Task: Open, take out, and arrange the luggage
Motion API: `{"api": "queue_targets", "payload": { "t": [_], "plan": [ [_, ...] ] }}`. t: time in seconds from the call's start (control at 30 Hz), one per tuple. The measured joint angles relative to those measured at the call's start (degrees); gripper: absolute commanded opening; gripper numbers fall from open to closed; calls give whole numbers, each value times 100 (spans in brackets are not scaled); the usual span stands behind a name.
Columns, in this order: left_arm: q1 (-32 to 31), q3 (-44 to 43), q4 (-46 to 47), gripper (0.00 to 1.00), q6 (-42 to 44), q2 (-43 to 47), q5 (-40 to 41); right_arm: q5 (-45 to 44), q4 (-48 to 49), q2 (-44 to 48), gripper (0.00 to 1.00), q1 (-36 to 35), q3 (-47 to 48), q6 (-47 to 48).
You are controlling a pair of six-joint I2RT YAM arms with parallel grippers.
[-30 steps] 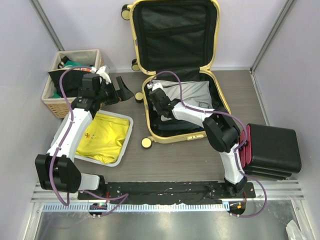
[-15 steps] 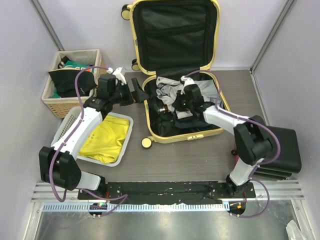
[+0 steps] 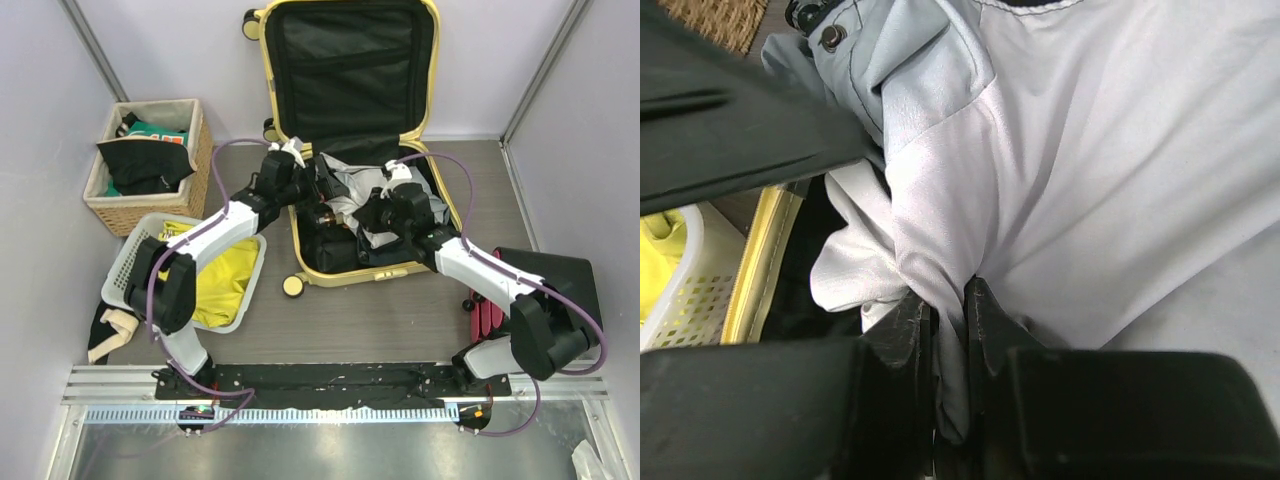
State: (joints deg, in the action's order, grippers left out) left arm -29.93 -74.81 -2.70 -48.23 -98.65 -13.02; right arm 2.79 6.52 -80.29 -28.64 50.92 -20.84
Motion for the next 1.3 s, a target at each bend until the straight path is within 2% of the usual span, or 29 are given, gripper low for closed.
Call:
{"api": "queue_targets", "payload": {
  "t": [0.33,0.5,0.63,0.9,1.3],
  "plan": [
    [-435,-424,761,100,-717,-903,251,35,177,376,1,57,-337,-76],
    [-553,-409,1217,100,-1027,-1073,299,13,256,420,1,98,-400,-74],
    [-584,-175,1659,100,-1185,-1067,350,-28,280,455,1,101,-424,-74],
    [-708,1005,2732,100,-1587,-551,691,13,155,481,1,46,-476,-74],
    [-1045,1366,3333,100,-1633,-334,1104,79,160,481,1,48,-476,-74]
  ]
}}
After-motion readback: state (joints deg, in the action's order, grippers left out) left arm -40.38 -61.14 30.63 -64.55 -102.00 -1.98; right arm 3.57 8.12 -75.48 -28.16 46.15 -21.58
